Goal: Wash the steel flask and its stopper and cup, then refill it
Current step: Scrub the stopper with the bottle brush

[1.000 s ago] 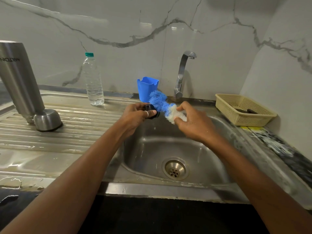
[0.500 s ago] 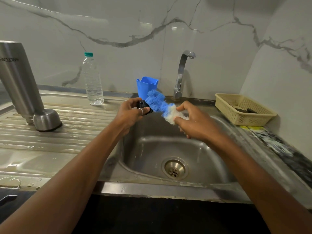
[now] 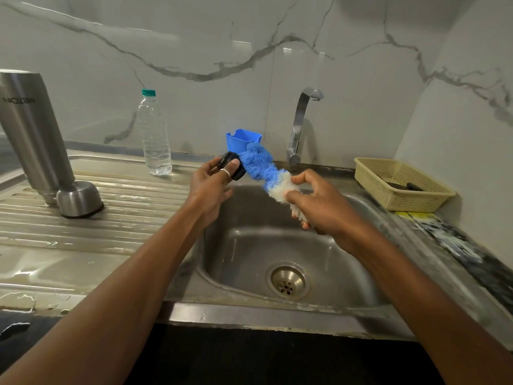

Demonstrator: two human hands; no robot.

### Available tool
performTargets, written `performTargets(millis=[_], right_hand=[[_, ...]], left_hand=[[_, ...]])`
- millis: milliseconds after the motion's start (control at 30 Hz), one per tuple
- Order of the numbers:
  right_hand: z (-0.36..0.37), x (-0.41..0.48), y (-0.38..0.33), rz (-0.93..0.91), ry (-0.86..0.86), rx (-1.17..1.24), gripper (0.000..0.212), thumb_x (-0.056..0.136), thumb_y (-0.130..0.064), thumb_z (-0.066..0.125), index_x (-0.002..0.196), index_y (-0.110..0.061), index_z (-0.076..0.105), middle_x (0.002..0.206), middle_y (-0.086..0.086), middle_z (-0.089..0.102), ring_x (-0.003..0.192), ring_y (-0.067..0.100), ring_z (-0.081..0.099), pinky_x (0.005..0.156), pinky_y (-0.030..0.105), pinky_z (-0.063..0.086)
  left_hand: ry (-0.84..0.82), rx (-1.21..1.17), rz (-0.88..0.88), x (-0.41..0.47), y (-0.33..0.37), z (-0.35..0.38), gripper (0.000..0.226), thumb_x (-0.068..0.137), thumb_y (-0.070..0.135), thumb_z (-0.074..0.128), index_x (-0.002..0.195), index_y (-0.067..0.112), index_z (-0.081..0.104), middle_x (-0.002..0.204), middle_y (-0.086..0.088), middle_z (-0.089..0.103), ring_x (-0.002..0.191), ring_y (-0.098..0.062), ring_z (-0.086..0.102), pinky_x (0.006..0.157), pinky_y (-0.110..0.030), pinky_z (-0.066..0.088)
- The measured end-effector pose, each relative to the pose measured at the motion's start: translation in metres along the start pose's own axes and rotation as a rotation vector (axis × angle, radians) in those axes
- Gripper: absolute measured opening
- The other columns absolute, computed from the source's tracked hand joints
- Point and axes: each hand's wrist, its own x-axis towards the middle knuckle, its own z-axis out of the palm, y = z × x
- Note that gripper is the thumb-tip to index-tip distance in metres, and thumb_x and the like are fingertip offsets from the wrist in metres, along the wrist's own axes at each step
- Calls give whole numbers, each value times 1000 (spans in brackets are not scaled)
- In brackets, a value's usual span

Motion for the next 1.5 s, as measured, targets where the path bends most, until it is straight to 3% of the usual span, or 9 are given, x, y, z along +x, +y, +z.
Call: performTargets(millis=[233, 333, 467, 633, 767, 867, 1000, 1200, 1500], right_hand=[[4, 0, -1, -66, 35, -2, 20, 94, -27, 63, 113, -32, 57, 76, 2, 69, 49, 6, 55, 46, 22, 44], [7, 3, 3, -130, 139, -91, 21, 96, -29, 62, 116, -31, 56, 83, -1, 68, 49, 0, 57, 50, 21, 48], [11, 2, 4, -223, 147, -199, 21, 96, -34, 62, 116, -33, 55, 92, -13, 65, 70, 11, 66, 64, 35, 55], [13, 8, 9, -196, 202, -258, 26, 97, -31, 61, 122, -29, 54, 107, -1, 70, 79, 15, 68, 63, 31, 52], [20, 3, 8, -284, 166, -296, 26, 99, -32, 61, 123, -28, 53, 103, -8, 67, 76, 8, 67, 64, 27, 53], [22, 6, 9, -250, 161, -301, 26, 98, -32, 60, 123, -30, 53, 106, -4, 68, 79, 11, 66, 69, 34, 56], [25, 4, 11, -284, 146, -307, 25, 99, -31, 60, 123, -28, 53, 104, -8, 65, 76, 4, 62, 57, 17, 44], [26, 6, 12, -232, 162, -279, 24, 98, -30, 60, 121, -28, 53, 109, -7, 64, 77, 4, 61, 58, 17, 44], [35, 3, 8, -266, 180, -269, 26, 98, -30, 59, 123, -29, 52, 105, -4, 67, 75, 7, 61, 57, 18, 44]], left_hand=[[-23, -146, -61, -5, 7, 4, 37, 103, 26, 60, 131, 3, 60, 117, -9, 74, 108, -19, 72, 94, -39, 58], [-54, -169, -95, -6, 5, 11, 22, 105, 23, 55, 115, 6, 64, 104, -7, 70, 104, -23, 66, 96, -38, 56], [-64, -236, -126, -7, 8, 16, 26, 107, 21, 50, 123, 3, 61, 101, -7, 67, 90, -18, 64, 86, -33, 59], [-64, -339, -176, -11, 11, 20, 19, 109, 20, 44, 114, 6, 57, 115, -17, 61, 102, -29, 60, 97, -39, 55], [-32, -390, -206, -4, 8, 18, 28, 110, 17, 39, 123, 1, 57, 123, -21, 62, 107, -31, 61, 92, -38, 57], [-23, -338, -245, -3, 6, 17, 40, 110, 32, 40, 133, 3, 55, 114, -15, 62, 86, -22, 60, 76, -33, 59], [-85, -284, -232, -2, 4, 17, 50, 106, 52, 41, 127, 11, 61, 114, -11, 60, 76, -14, 55, 66, -26, 54], [-62, -323, -237, -7, 7, 20, 41, 107, 49, 41, 109, 12, 60, 96, -8, 60, 65, -13, 51, 58, -23, 53], [-71, -165, -242, -5, -2, 21, 63, 106, 60, 22, 114, 15, 65, 101, -10, 68, 78, -15, 57, 66, -26, 49]])
